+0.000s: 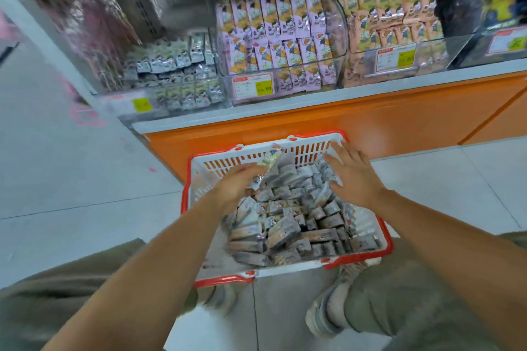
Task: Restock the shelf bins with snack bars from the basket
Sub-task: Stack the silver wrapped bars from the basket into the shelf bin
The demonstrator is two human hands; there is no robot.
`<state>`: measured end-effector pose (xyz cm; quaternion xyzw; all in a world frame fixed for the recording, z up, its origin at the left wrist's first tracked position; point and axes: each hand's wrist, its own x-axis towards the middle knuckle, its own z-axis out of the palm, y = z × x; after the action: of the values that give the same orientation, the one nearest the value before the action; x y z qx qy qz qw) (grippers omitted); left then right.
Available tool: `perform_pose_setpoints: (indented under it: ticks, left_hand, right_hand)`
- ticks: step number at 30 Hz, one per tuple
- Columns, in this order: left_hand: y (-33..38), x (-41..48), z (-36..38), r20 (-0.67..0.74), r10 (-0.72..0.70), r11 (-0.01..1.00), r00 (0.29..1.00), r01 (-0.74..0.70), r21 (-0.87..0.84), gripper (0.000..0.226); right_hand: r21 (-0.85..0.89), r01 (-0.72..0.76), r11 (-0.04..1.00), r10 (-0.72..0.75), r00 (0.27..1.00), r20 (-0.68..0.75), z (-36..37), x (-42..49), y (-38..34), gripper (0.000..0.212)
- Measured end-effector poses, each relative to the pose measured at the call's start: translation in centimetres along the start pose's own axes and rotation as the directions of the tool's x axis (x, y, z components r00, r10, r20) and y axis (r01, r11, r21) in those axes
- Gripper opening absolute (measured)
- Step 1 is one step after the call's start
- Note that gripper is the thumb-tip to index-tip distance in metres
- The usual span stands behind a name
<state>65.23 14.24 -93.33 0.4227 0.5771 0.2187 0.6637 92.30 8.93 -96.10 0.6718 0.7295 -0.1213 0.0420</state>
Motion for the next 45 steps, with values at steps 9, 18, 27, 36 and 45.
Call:
perform_pose_setpoints:
  ticks: [9,18,27,36,45]
  left_hand:
    - [9.7,-8.0,-6.5,-0.330,0.405,0.909,0.853,-0.415,0.043,0.018]
    - [17.4,-6.1,-11.4,-0.503,0.407,0.913,0.762,-0.327,0.244,0.028]
    - [20.7,2.0,-12.0,-0.387,0.326,0.844,0.863,-0.081,0.530,0.049]
    - [20.3,5.6,-10.0,-0.342,0.278,0.651,0.898,0.086,0.755,0.045]
    - [20.7,5.2,-10.4,-0.154,0.261,0.546,0.953,-0.014,0.838,0.030]
  right_hand:
    - [0.194,0.381,0.904,-0.277,0.867,-0.414,-11.7,2.5,-11.9,0.040]
    - [0.212,0.371,0.904,-0.223,0.833,-0.507,-19.2,9.0,-16.9,0.053]
    - [0.041,0.284,0.958,-0.253,0.904,-0.346,-17.7,15.0,-14.0,0.065]
    - [-0.038,0.221,0.974,-0.217,0.887,-0.408,-15.9,15.8,-13.6,0.063]
    - [-0.044,0.241,0.969,-0.235,0.865,-0.443,-15.5,16.1,-13.5,0.064]
